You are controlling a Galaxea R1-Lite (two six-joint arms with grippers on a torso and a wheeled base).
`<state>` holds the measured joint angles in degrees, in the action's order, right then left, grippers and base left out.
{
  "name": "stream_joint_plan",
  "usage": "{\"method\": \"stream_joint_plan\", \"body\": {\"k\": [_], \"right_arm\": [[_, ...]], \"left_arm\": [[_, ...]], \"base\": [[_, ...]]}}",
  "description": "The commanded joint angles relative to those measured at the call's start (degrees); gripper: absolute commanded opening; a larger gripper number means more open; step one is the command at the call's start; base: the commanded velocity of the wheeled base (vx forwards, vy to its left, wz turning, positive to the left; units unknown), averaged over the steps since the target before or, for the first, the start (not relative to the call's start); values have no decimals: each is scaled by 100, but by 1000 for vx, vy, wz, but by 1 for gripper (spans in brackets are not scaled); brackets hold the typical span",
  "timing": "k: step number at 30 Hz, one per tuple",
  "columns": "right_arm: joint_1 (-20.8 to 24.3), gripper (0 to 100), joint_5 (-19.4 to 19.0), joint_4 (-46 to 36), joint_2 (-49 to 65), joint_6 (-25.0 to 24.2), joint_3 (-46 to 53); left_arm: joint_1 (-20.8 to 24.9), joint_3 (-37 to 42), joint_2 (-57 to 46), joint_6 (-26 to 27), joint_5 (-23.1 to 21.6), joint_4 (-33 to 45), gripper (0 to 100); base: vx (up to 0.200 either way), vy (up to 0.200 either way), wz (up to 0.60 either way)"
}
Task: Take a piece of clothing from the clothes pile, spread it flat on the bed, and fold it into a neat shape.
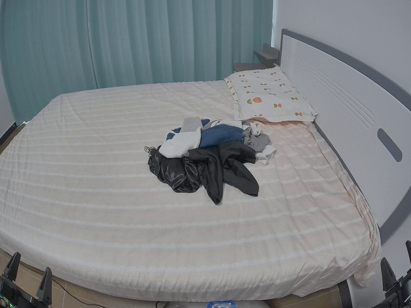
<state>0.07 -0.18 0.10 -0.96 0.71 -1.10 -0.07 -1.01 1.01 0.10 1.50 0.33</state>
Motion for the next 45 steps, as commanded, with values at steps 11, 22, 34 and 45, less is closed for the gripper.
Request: {"method": "stream_joint_plan", "body": {"k": [11,22,34,45], "right_arm": [[186,100,-1177,359,-3999,-290,-1595],[1109,100,-1001,3102,-8877,-1530,-2703],[1557,100,185,3752,-11945,-2699,-5102],[1847,100,607,3743,-13782,-2707,-6895]], "left_arm": [[-1,101,-101,-1,-9,-7,100],[-1,101,-101,8,-9,-7,100],[-1,101,-101,17,-1,-7,100],[-1,101,-101,34,8,2,100]], "base": [[0,0,0],[0,0,0],[0,0,0],[0,0,0]]}}
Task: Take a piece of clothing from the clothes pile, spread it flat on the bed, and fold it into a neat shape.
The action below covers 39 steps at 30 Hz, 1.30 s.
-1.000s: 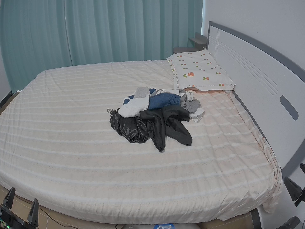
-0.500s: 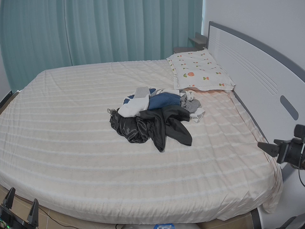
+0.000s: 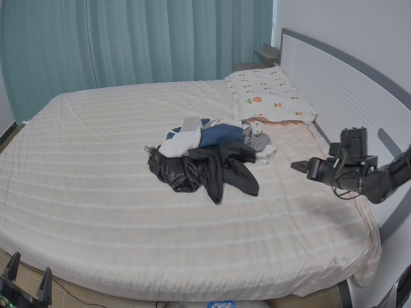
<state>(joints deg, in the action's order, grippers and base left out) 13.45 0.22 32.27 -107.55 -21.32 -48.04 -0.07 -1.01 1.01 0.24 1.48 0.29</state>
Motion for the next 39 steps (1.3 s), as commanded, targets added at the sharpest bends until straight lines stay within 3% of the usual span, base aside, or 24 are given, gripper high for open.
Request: {"method": "stream_joint_plan", "body": {"k": [1,17,32,33,38,39], "right_arm": [[510,100,576,526,-3220,-505,-2324],[853,100,637,-63,-4785,-496,-4547],[897,100,646,-239,-5268,-338,-5347],[888,0,646,-230,-5294,-338,-5400],[861,0,655,-124,-5329,-320,-5479],[844,0,655,192,-5180,-373,-5356]], "left_arm": [[-1,101,-101,20,11,6,100],[-10,101,-101,20,37,6,100],[-10,101,-101,2,46,6,100],[-10,101,-101,2,46,6,100],[-10,101,-101,-7,46,6,100],[-10,101,-101,-16,46,-3,100]], "base": [[0,0,0],[0,0,0],[0,0,0],[0,0,0],[0,0,0],[0,0,0]]}}
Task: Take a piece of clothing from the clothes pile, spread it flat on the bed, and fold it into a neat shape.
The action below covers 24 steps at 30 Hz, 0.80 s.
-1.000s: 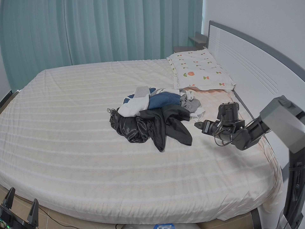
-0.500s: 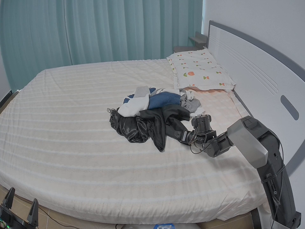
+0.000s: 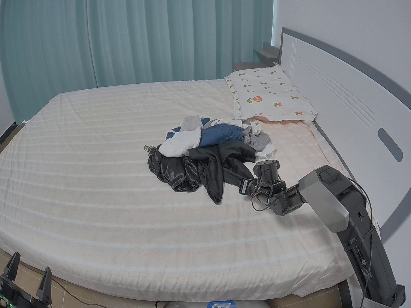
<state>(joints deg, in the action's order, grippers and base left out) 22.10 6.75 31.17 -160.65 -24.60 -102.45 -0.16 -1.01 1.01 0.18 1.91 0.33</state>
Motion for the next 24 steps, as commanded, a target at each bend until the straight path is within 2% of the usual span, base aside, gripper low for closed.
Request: {"method": "stream_joint_plan", "body": {"k": [1,11,12,13,15,16,18,21,24], "right_arm": [[-30,0,1,425,227,-36,208],[-110,0,-297,1497,2134,-98,3416],[-118,0,-306,1550,2187,-106,3513],[-145,0,-333,2051,2556,-238,4277],[-145,0,-333,2394,2758,-370,4752],[-118,0,-333,2675,2916,-484,5112],[-74,0,-333,3070,3206,-625,5710],[57,0,-333,3378,3540,-889,6431],[198,0,-333,3703,3707,-1363,7046]], "left_arm": [[-2,101,-101,-9,2,2,100],[-2,101,-101,17,2,11,100],[-2,101,-101,8,11,11,100],[-2,101,-101,-9,11,-86,100],[-2,-110,-101,-89,-7,-393,100],[16,-532,-92,-194,-42,-692,100],[33,-1077,470,-352,-95,-789,100],[51,-1226,1173,-335,-227,-683,100],[104,-1331,2219,-361,-763,-718,100]], "base": [[0,0,0],[0,0,0],[0,0,0],[0,0,0],[0,0,0],[0,0,0],[0,0,0],[0,0,0],[0,0,0]]}}
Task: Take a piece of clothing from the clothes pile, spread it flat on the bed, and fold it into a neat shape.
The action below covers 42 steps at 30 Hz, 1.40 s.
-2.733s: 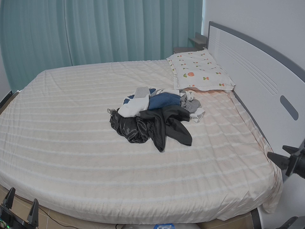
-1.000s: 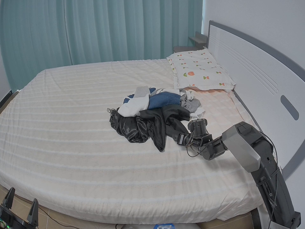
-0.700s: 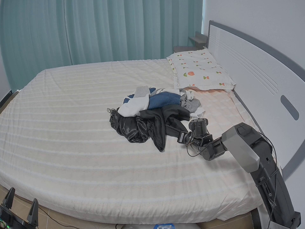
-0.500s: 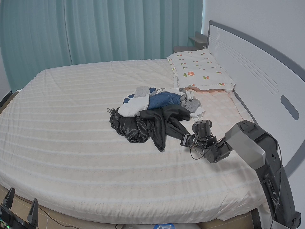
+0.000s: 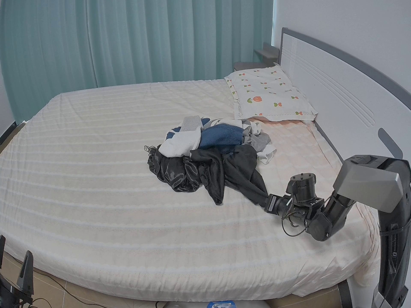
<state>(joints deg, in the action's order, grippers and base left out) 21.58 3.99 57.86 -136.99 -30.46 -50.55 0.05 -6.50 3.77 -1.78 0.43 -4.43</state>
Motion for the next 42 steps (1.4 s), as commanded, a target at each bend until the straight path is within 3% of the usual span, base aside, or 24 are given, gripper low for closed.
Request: {"method": "stream_joint_plan", "body": {"k": [1,4,5,8,12,16,17,22,28,42], "right_arm": [[259,0,-47,1140,1324,-847,1962],[268,0,23,1500,1271,-900,2322],[259,0,14,1729,1288,-926,2568],[233,0,14,2010,1376,-953,2972],[250,0,6,2696,1209,-1067,3667],[242,0,23,3170,1034,-1234,4062],[215,0,14,3206,1042,-1260,4212],[171,0,-47,3188,928,-1295,4203],[154,0,-3,3197,796,-1287,4185],[22,0,14,3197,902,-1287,4203]], "left_arm": [[92,-792,2286,-174,-719,-305,100],[171,-792,3341,-165,-913,-656,100],[461,-800,4141,-200,-913,-1069,100],[1015,-792,5169,-332,-816,-1895,100],[2104,-967,7138,-1105,-254,-3091,100],[2518,-1495,8448,-1729,142,-3495,100],[2641,-1934,9045,-2125,203,-3627,100],[2843,-3226,10601,-2784,168,-3433,100],[2992,-4562,12148,-2995,159,-3381,100],[3256,-7533,14011,-4094,54,-2291,100]], "base": [[0,0,0],[0,0,0],[0,0,0],[0,0,0],[0,0,0],[0,0,0],[0,0,0],[0,0,0],[0,0,0],[0,0,0]]}}
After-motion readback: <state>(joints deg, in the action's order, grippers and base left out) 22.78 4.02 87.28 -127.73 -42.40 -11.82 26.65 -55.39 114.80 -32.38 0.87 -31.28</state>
